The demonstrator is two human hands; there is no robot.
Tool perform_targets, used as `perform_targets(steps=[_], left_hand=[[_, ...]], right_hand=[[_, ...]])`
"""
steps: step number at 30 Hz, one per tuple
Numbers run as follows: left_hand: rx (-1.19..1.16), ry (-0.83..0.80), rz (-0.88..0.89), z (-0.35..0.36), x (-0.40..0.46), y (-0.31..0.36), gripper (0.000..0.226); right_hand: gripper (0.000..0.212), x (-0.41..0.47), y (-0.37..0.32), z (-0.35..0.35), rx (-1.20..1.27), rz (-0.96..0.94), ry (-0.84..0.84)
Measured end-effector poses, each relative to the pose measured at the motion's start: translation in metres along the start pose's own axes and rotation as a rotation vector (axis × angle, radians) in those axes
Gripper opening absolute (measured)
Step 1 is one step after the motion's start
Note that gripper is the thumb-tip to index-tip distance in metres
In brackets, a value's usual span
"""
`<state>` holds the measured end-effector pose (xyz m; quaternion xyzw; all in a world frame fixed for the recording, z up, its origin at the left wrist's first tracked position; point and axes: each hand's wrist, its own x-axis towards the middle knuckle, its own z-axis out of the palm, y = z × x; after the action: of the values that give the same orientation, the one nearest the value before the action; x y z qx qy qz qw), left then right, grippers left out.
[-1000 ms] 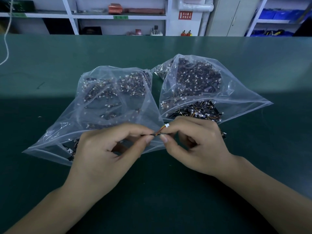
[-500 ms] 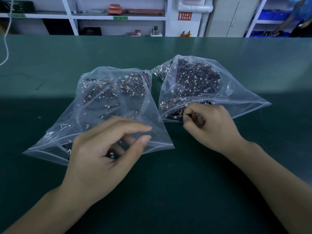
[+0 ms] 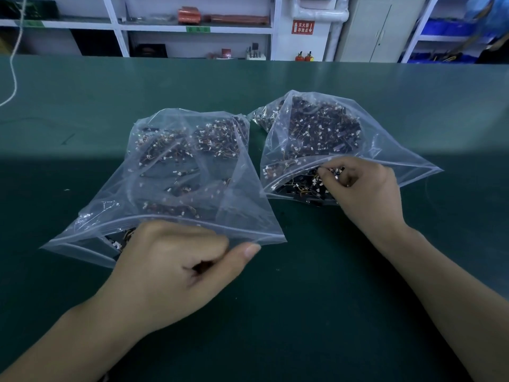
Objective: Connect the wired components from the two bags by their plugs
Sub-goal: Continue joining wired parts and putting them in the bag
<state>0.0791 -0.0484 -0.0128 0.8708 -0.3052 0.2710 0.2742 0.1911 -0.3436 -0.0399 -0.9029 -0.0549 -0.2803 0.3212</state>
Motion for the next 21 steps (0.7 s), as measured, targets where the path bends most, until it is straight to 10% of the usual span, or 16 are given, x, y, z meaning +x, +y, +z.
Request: perform_targets(steps=[21], left_hand=[[0.579, -0.25, -0.331, -0.005, -0.007, -0.041, 0.015]], right_hand=[[0.035, -0.01, -0.015, 0.003, 0.05, -0.194, -0.046]])
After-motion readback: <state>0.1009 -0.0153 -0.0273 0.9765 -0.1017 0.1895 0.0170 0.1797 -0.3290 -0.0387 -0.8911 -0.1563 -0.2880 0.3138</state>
